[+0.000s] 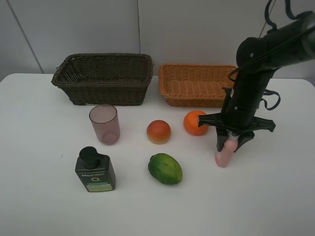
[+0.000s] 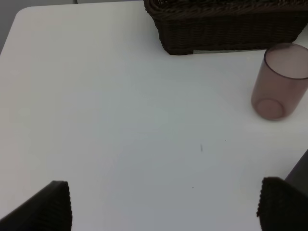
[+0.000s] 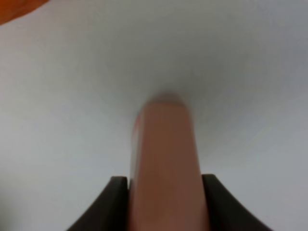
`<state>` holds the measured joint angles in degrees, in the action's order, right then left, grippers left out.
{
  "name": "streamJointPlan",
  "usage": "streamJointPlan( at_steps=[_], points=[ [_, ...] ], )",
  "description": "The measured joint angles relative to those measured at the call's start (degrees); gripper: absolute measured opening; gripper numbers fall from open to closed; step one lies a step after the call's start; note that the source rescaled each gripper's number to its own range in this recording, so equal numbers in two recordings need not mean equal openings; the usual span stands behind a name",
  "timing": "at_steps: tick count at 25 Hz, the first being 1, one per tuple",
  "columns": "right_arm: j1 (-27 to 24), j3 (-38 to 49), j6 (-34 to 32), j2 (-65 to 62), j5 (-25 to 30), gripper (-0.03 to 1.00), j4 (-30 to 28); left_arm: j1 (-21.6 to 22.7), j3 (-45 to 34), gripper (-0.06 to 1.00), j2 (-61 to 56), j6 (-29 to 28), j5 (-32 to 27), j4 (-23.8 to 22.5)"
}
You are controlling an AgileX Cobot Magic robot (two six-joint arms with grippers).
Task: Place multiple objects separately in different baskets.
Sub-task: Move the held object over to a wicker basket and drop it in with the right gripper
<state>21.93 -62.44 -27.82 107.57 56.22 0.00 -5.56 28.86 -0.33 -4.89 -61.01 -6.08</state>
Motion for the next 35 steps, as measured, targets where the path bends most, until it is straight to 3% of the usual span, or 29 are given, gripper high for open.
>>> streamJointPlan(
  at_steps=[5,8,12,23,25,28,35],
  points=[
    [0.0,-0.7,0.4,-0.4,0.6,0.0,-0.3,0.0,0.0,1.0,0.0,0.0,0.0,0.0],
    [0.6,-4.4,2.7,-1.9,4.8,0.0,-0.7,0.0,0.0,1.0,0.0,0.0,0.0,0.0],
    [3.5,-14.4,7.1,-2.8,12.4,0.0,-2.6,0.0,0.0,1.0,0.0,0.0,0.0,0.0],
    [12.4,-48.1,9.4,8.3,13.3,0.0,-7.9,0.0,0.0,1.0,0.0,0.0,0.0,0.0],
    [13.7,-52.9,9.4,11.3,10.7,0.0,-8.0,0.0,0.0,1.0,0.0,0.0,0.0,0.0],
    [15.7,-57.8,9.4,15.3,2.2,0.0,-7.9,0.0,0.0,1.0,0.0,0.0,0.0,0.0],
    [17.8,-59.4,9.4,23.1,-17.3,0.0,-7.9,0.0,0.0,1.0,0.0,0.0,0.0,0.0]
  ],
)
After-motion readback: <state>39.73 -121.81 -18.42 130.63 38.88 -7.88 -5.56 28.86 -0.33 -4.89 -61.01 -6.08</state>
